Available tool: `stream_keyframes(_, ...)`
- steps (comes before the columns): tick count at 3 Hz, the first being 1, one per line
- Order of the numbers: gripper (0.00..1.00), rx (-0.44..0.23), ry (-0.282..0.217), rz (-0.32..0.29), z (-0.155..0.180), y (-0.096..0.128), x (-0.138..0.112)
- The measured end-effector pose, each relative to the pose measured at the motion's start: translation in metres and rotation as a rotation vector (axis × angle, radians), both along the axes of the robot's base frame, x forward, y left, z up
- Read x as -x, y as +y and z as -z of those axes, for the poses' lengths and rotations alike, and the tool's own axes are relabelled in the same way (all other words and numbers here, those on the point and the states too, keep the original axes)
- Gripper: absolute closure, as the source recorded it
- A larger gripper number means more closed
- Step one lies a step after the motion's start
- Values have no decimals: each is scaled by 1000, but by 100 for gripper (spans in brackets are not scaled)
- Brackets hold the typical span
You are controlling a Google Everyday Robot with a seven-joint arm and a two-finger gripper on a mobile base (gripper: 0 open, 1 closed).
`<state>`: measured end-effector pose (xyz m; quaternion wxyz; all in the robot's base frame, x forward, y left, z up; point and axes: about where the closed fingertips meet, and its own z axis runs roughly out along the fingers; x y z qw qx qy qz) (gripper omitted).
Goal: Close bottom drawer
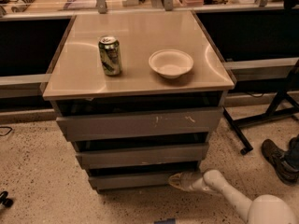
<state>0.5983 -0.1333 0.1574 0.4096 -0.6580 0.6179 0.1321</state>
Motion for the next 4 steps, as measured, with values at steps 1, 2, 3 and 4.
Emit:
stream_keyframes(1,100,-11,-12,39,-2,1,-12)
stream_keyframes(2,100,-16,-31,116,-6,-1,-19)
stream_keyframes(3,100,-15,-32,118,-6,-1,-19)
stream_keyframes(4,100,11,33,60,-11,4,-7)
